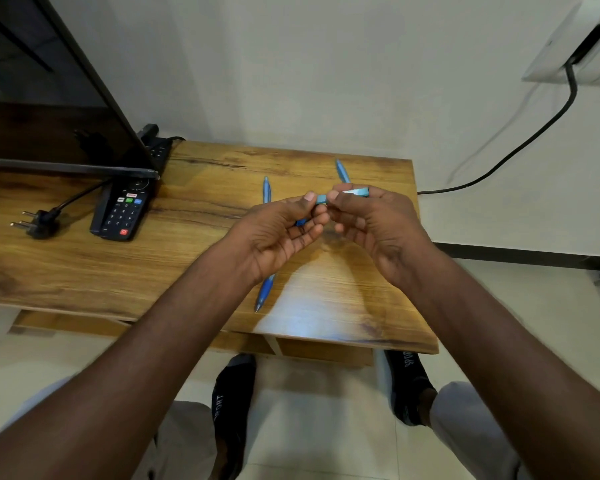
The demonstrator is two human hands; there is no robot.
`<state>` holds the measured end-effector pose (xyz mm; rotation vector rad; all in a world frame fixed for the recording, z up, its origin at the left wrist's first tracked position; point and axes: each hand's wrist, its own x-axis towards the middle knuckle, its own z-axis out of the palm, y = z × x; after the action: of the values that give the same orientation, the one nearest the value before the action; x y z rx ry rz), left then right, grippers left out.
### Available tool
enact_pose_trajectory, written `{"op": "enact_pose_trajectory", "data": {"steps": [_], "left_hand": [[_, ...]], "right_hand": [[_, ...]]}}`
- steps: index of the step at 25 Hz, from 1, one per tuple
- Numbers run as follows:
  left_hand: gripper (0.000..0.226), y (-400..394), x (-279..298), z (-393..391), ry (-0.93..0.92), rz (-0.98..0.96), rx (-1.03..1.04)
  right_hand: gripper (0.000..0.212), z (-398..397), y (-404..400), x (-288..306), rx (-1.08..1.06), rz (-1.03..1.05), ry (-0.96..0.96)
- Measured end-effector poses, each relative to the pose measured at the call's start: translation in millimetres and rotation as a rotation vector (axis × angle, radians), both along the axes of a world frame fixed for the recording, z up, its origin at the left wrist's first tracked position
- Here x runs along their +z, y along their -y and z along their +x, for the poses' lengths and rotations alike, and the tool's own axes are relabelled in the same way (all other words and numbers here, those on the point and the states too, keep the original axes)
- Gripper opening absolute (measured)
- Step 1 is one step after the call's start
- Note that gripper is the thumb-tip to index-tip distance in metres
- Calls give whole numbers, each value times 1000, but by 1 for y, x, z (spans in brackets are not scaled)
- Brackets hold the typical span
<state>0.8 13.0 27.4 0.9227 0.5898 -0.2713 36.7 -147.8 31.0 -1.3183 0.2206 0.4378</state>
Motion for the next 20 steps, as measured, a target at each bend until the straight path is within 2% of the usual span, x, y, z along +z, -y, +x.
{"op": "enact_pose_trajectory", "data": {"steps": [3, 5, 7, 12, 20], "left_hand": [[9, -1, -2, 0, -10, -53, 11], [15, -1, -1, 0, -24, -70, 10], [20, 0, 0, 0, -33, -75, 4], [22, 2, 4, -1, -50, -50, 5], [20, 3, 8, -4, -68, -50, -4]], "right_hand": [[24, -2, -1, -2, -1, 100, -129], [23, -2, 0, -1, -16, 113, -141], [20, -3, 0, 1, -46, 48, -57], [12, -5, -5, 3, -46, -254, 294], [12, -7, -4, 1, -28, -298, 344]]}}
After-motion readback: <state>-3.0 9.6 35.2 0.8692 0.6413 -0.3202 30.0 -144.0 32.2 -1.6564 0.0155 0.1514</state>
